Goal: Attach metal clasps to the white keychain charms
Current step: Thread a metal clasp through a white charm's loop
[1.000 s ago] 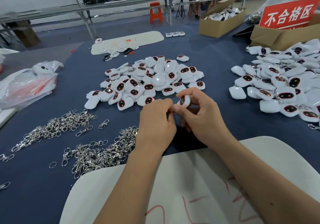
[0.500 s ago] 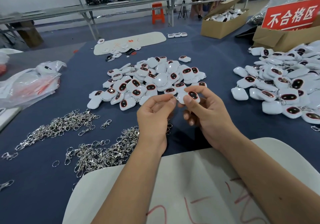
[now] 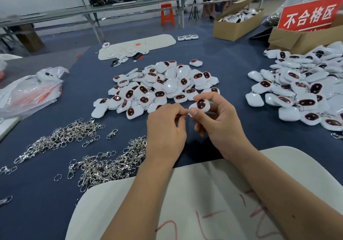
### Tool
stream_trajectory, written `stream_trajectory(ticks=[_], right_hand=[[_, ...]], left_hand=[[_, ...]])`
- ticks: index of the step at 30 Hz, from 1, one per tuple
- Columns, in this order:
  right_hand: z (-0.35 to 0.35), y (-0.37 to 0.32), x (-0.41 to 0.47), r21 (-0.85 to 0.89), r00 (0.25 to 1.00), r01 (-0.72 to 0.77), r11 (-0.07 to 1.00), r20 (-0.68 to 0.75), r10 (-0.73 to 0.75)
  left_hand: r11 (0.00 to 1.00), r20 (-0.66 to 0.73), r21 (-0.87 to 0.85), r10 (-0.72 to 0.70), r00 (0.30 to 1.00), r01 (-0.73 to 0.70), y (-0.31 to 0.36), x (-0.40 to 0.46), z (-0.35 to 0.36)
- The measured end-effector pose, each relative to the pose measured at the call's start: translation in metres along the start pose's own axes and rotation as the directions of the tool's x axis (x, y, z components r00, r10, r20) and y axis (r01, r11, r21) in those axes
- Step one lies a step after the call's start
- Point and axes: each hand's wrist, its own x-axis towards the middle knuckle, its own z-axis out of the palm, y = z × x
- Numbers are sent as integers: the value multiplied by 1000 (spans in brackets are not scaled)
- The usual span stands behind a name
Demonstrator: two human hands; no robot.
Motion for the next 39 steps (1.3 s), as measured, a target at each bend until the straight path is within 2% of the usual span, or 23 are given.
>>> stream_trajectory(ticks=[2, 3, 5, 7, 9, 11, 14, 17, 20, 22, 26, 31, 34, 39], right_hand=[[2, 1, -1, -49, 1000, 24, 999, 2, -24], [2, 1, -1, -50, 1000, 25, 998, 0, -25], [1, 1, 1, -2, 1000, 7, 1000, -15, -7], [-2, 1, 3, 78, 999, -33, 996, -19, 35], [-4, 1, 4, 151, 997, -80, 985, 3, 81], [-6, 2, 5, 212, 993, -117, 970, 24, 114], [-7, 1, 5, 254, 990, -141, 957, 25, 139], [-6, 0, 5, 275, 989, -150, 950, 27, 148], [-5, 0, 5, 250, 988, -153, 956, 36, 149], [-5, 1, 5, 250, 989, -150, 957, 28, 148], [-5, 0, 5, 255, 990, -138, 957, -7, 144], [-5, 1, 3, 127, 993, -96, 987, -59, 104], [-4, 1, 2, 96, 990, -83, 992, -102, 93], [-2, -2, 3, 143, 967, -111, 984, -211, 139]], left_hand=[[998, 16, 66, 17, 1000, -18, 0, 0, 0], [999, 2, 33, -24, 1000, 24, 0, -1, 2], [962, -37, -180, -213, 976, 204, 2, -1, 4], [818, 2, -437, -416, 909, 375, 3, -1, 7], [620, 104, -635, -522, 846, 460, 4, 1, 7], [467, 195, -740, -540, 819, 484, 8, 2, 5], [393, 240, -784, -524, 817, 482, 14, 0, 6], [401, 208, -796, -524, 826, 454, 16, -1, 6], [450, 152, -784, -527, 836, 427, 15, 0, 5], [527, 105, -749, -505, 857, 402, 13, 1, 5], [762, 32, -558, -375, 926, 328, 7, 2, 4], [930, 1, -316, -196, 981, 187, 7, -1, 2], [937, -33, -305, -186, 982, 167, 8, -2, 3], [918, -55, -341, -234, 971, 202, 14, -5, 8]])
